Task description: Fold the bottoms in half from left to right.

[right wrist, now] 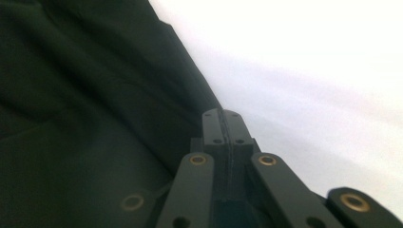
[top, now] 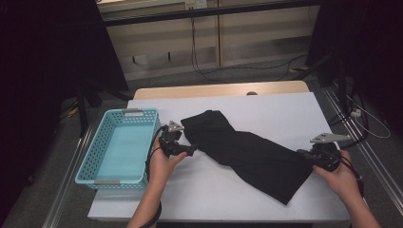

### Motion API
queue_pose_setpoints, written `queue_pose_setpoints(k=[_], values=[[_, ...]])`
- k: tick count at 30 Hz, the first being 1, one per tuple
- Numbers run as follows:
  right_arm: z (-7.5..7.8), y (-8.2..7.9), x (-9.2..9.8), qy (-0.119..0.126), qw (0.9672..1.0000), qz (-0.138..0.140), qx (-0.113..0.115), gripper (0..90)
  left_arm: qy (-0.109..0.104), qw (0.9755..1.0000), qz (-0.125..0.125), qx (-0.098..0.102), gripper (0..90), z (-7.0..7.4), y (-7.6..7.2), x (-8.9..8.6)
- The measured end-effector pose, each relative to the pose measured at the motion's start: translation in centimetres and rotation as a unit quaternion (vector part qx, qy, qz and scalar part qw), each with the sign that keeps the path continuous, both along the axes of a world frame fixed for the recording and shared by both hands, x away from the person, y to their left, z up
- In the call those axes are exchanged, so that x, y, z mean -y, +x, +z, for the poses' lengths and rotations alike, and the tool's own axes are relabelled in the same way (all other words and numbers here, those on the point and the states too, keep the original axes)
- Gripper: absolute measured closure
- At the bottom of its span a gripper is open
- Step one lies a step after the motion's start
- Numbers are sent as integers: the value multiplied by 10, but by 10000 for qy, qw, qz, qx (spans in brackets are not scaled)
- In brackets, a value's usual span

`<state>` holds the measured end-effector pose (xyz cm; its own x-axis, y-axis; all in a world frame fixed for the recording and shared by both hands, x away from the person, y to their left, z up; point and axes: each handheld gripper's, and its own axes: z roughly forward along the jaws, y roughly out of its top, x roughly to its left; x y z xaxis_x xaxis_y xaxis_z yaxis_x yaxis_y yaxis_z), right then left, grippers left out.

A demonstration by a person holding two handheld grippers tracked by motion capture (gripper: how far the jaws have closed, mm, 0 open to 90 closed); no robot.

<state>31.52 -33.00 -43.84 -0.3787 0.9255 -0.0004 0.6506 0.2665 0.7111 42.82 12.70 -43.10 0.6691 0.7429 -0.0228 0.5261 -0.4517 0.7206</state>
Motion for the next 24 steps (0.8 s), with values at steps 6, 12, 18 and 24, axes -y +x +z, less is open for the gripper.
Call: queue_pose_setpoints(k=[6, 12, 18, 24], values=[[8, -1, 1, 127, 9999, 64, 9, 900, -10, 10000, -5, 1, 145, 0, 1, 0], [2, 1, 7, 93, 9999, 9, 61, 887, 12, 10000, -24, -6, 145, -2, 0, 2], [0, -2, 12, -44, 9995, -283, 109, 707, 1, 10000, -39, -20, 145, 0, 0, 0], [-1, -11, 10, 197, 9997, -128, 2, 556, -10, 10000, 12, 41, 145, 1, 0, -2]])
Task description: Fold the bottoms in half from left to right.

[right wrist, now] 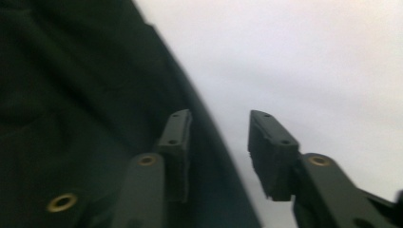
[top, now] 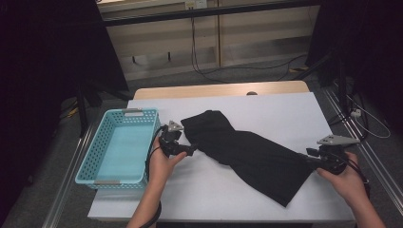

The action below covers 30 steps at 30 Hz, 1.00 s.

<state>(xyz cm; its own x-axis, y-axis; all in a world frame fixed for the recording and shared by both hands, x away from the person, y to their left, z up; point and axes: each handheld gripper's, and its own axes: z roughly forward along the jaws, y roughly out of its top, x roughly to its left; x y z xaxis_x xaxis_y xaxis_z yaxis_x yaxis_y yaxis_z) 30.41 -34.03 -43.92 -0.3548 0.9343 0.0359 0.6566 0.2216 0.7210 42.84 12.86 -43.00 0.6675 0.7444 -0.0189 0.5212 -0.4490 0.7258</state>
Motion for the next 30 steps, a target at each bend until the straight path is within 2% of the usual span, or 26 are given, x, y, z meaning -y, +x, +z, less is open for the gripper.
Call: queue_pose_setpoints(k=[2, 5, 7, 8, 10, 13, 14, 20, 21, 23, 25, 26, 27, 28, 29, 30], values=[[-7, -1, -1, -184, 9997, -53, -129, 494, -7, 10000, -11, 3, 145, 1, 0, 0], [-12, 0, 1, -120, 9995, -115, -253, 476, -27, 10000, -6, -8, 144, 2, 0, -1], [-13, 0, 2, 17, 9995, -188, -264, 561, -10, 10000, 6, 22, 144, 2, 0, -1], [-12, 0, 2, 143, 9993, -87, -331, 749, -36, 10000, 26, 5, 144, 1, 0, -1], [-12, 0, 0, 290, 9987, 70, -411, 875, -33, 10000, 31, -16, 143, 1, 0, -2], [-10, 0, -1, 193, 9989, 65, -432, 889, -35, 10000, 53, 7, 143, 0, 0, -1], [-7, 1, 0, 8, 9991, 68, -416, 896, -38, 10000, 56, 5, 143, 0, 0, -1], [-4, 2, 17, 85, 9991, -116, -394, 898, -24, 10000, 42, 25, 142, 0, 1, -1], [-5, 4, 22, -24, 9992, -213, -332, 897, -24, 10000, 41, 23, 143, 0, 1, -1], [-6, 6, 26, -30, 9991, -302, -288, 891, -19, 10000, 30, 16, 143, 0, 1, -1], [-9, 7, 23, 34, 9992, -309, -251, 806, -32, 10000, 34, -26, 142, -1, 1, 0], [-9, 7, 23, 34, 9992, -309, -251, 806, -32, 10000, 34, -26, 143, -1, 1, 0], [-8, 8, 17, -59, 9991, -359, -203, 626, -30, 10000, 23, -40, 142, 0, 1, 0], [-8, 8, 17, -59, 9991, -359, -203, 626, -30, 10000, 23, -40, 142, 0, 1, 0], [-4, 7, 8, -97, 9998, -164, -101, 606, -29, 10000, 24, -37, 142, 0, 1, 0], [-4, 7, 8, -97, 9998, -164, -101, 606, -47, 10000, 51, -11, 142, -1, 1, 0]])
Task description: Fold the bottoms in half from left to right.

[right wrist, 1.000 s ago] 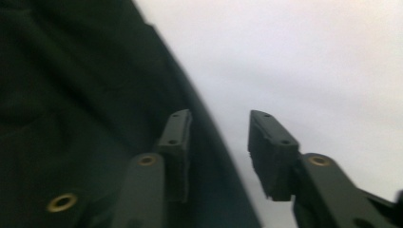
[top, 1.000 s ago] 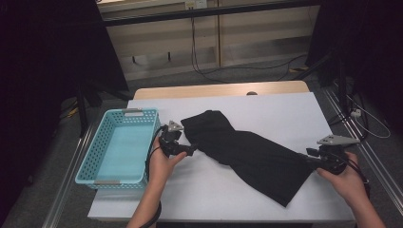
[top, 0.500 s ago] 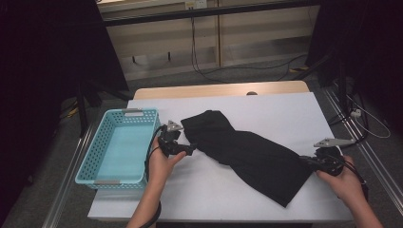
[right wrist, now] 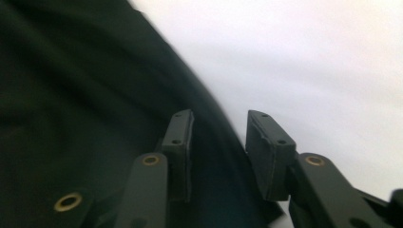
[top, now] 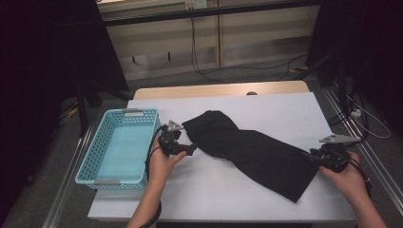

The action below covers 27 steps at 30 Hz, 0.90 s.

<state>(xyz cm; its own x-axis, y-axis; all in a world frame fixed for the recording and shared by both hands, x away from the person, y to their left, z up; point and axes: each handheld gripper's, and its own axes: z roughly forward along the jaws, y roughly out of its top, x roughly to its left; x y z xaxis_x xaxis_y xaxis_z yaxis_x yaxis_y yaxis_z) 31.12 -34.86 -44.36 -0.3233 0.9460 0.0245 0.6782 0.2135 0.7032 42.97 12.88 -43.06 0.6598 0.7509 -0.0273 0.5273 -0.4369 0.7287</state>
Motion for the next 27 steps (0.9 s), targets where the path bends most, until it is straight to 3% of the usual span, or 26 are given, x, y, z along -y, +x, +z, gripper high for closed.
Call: queue_pose_setpoints(k=[3, 4, 5, 8, 10, 11, 18, 19, 22, 27], values=[[4, -2, -18, -1, 9997, 222, 84, 533, 10, 10000, -15, -37, 141, 0, 0, 0], [6, -3, -34, 44, 9990, 435, 103, 502, 6, 10000, -4, -2, 141, 0, 0, 0], [6, -3, -34, 44, 9990, 435, 103, 502, 6, 10000, -4, -2, 141, 0, 0, 0], [7, -4, -64, 213, 9957, 896, 134, 495, 41, 10000, -23, 21, 141, 1, -1, 0], [7, -4, -71, 261, 9946, 997, 110, 490, 44, 10000, -30, 17, 141, 1, -1, 0], [5, -4, -84, 304, 9929, 1147, 128, 444, 45, 10000, -36, 19, 140, 1, -1, 0], [1, -5, -108, 421, 9885, 1445, 144, 355, 55, 10000, -42, 1, 138, 0, -1, 0], [1, -6, -116, 294, 9866, 1601, 137, 335, 57, 10000, -42, 6, 137, 0, -1, 0], [2, -7, -123, 240, 9854, 1677, 172, 339, 52, 10000, -39, -18, 135, 0, -2, -1], [3, -11, -140, 231, 9816, 1877, 278, 514, 41, 10000, -1, -20, 131, 1, -3, -3]])
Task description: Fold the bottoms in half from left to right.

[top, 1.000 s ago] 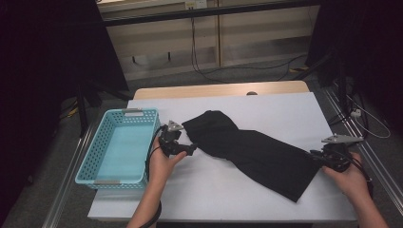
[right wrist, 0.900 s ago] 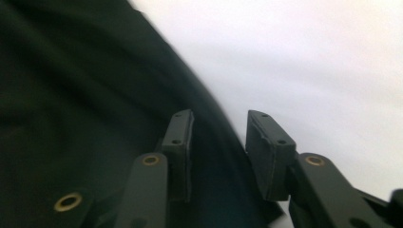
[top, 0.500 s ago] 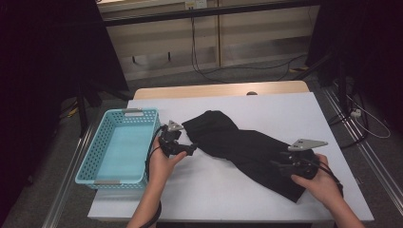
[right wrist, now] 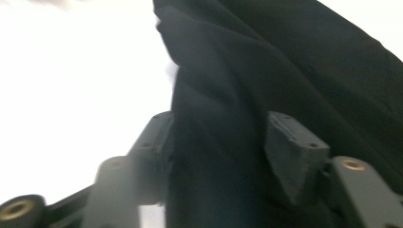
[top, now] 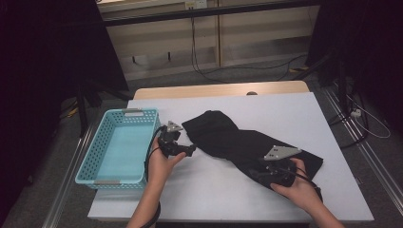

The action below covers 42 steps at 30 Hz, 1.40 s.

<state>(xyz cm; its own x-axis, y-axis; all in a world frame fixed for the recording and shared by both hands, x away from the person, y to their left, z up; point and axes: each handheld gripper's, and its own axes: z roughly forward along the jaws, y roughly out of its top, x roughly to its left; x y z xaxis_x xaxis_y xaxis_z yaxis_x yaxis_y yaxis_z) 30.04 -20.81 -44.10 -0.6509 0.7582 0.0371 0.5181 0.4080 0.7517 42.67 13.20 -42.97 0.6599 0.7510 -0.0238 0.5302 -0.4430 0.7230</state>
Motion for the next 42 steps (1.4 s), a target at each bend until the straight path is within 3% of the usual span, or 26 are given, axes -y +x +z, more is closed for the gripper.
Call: queue_pose_setpoints(k=[1, 2, 4, 7, 12, 18, 21, 25, 27, 32, 34, 39, 42], values=[[1, -1, -2, 17, 10000, 46, 17, 574, 0, 10000, 0, 0, 131, 0, 0, 0], [1, -1, -2, 17, 10000, 46, 17, 574, -3, 10000, 2, 3, 131, 0, 0, -1], [2, -2, -10, 115, 9997, 222, 38, 693, 3, 10000, 0, -8, 131, 1, -1, -2], [0, -3, -20, 24, 9993, 384, 36, 719, 8, 10000, 23, 28, 131, 0, -1, -4], [-8, 5, -38, -174, 9991, 378, 91, 607, 16, 10000, 45, 24, 130, -1, -3, -5], [-16, 15, -45, -416, 9987, 254, 165, 587, 14, 10000, 66, -6, 129, -3, -3, -5], [-16, 16, -45, -472, 9983, 300, 189, 637, 34, 10000, 67, -39, 129, -3, -3, -5], [-16, 20, -42, -605, 9976, 197, 278, 875, 68, 9999, 73, -16, 129, -4, -5, -4], [-15, 20, -42, -617, 9974, 230, 286, 879, 55, 10000, 60, -38, 129, -3, -5, -4], [-6, 8, -42, -441, 9975, 529, 185, 885, -27, 9999, 102, -25, 129, -3, -4, -7], [0, 0, -36, -236, 9974, 673, 100, 886, 17, 9999, 117, -6, 129, -4, -4, -9], [5, -7, -24, -19, 9980, 628, 75, 885, -28, 9999, 162, -19, 129, -4, -4, -8], [12, -7, -13, 293, 9984, 473, 137, 885, -46, 9999, 148, -43, 130, -4, -4, -7]])
